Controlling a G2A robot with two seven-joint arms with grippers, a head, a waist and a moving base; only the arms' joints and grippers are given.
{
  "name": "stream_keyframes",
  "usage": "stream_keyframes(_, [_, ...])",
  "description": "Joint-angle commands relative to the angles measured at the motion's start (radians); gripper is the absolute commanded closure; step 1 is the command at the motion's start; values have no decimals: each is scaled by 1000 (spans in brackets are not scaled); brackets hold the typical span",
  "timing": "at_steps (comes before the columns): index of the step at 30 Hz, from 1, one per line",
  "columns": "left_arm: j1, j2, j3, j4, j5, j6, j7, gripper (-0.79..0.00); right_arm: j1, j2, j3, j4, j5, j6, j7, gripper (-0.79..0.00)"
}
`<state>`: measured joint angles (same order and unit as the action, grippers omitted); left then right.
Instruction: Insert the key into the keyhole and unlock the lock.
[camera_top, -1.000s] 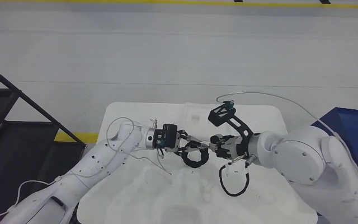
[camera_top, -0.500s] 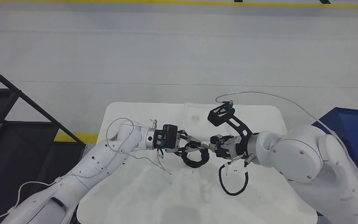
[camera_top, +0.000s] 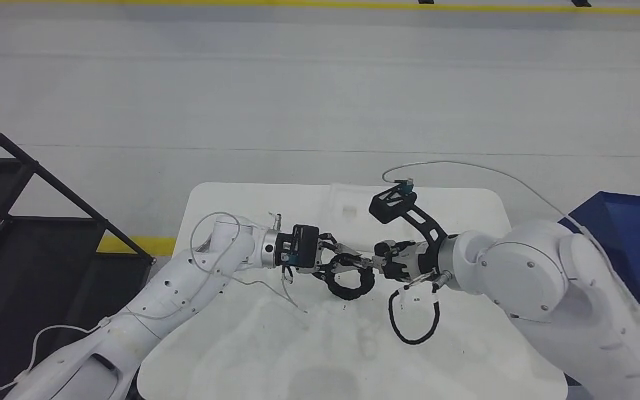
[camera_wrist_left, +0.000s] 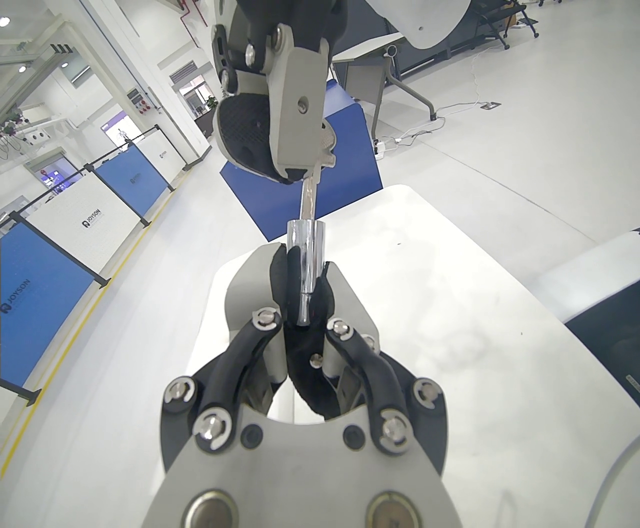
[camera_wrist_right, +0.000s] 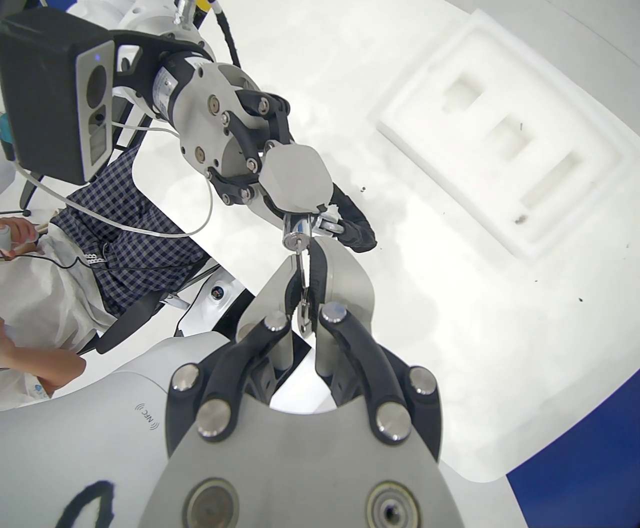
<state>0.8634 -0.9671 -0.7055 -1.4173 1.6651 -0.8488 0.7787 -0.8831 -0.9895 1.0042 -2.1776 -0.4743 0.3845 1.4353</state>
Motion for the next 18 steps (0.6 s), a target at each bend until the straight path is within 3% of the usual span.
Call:
stream_keyframes(1, [1,0,-2,0,2,-1,0,0,5,-1,-3,7,5,0,-3,0])
stream_keyframes(18, [8,-8,-8,3,6,-7,28,0,31,-10,-31,62,57,-13,-42,0])
